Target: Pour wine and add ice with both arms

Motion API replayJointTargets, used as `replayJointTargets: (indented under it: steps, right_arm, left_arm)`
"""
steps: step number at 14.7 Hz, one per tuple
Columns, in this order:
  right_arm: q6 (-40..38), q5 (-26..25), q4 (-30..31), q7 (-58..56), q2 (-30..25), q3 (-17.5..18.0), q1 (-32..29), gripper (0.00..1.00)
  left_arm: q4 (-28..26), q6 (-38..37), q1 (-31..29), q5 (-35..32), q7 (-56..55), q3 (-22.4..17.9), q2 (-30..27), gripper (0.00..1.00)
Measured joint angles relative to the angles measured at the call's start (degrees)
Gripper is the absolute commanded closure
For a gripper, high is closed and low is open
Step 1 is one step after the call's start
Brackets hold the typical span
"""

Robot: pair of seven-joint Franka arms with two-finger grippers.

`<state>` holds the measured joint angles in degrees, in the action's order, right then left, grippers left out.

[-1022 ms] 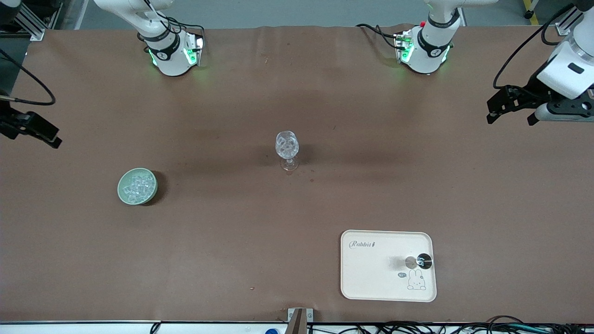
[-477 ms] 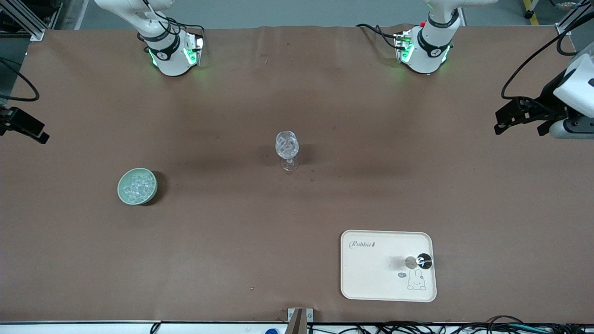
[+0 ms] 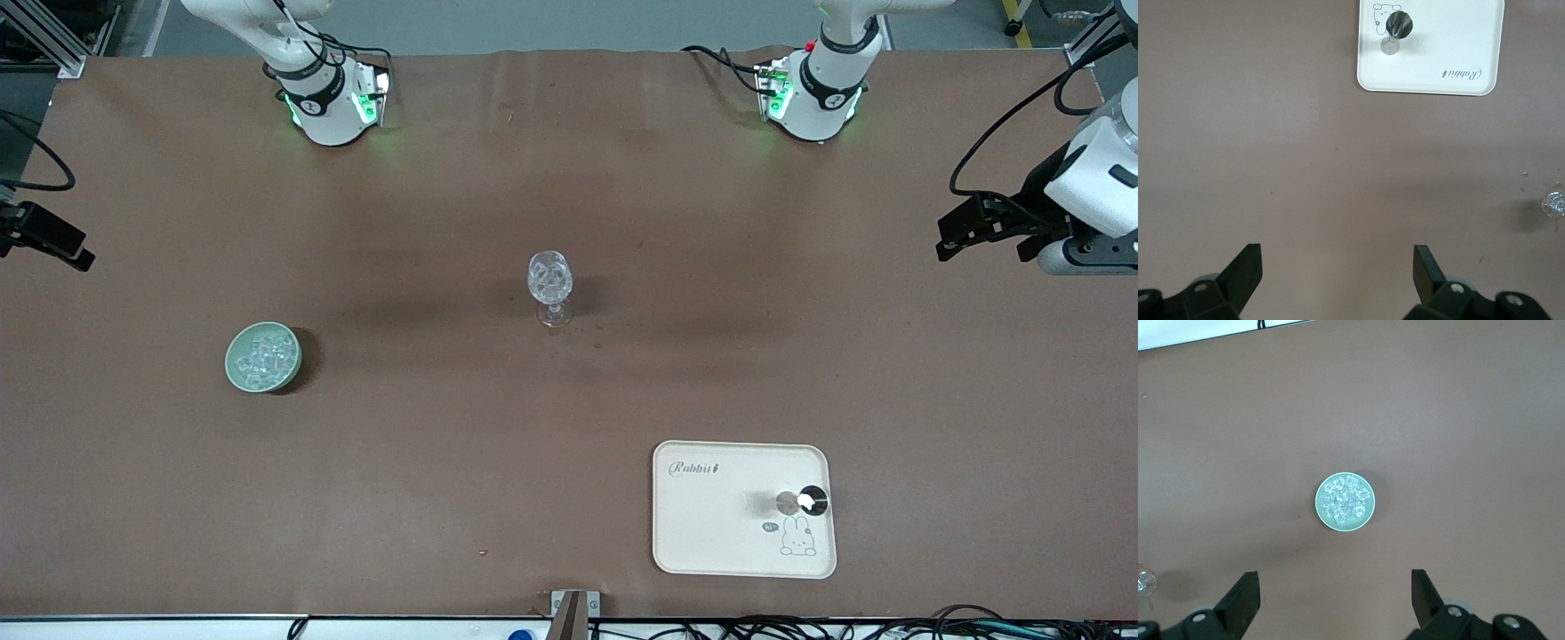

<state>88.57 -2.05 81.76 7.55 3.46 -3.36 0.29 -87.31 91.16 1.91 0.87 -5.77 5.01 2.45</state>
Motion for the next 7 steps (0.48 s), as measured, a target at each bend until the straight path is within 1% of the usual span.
replayJointTargets:
  steps: [7]
  right_arm:
    - [0.0, 0.1, 0.0, -0.1, 0.0, 0.0, 0.0, 0.00]
  left_arm:
    - [-0.3, 0.0, -0.2, 0.0, -0.3, -0.1, 0.0, 0.00]
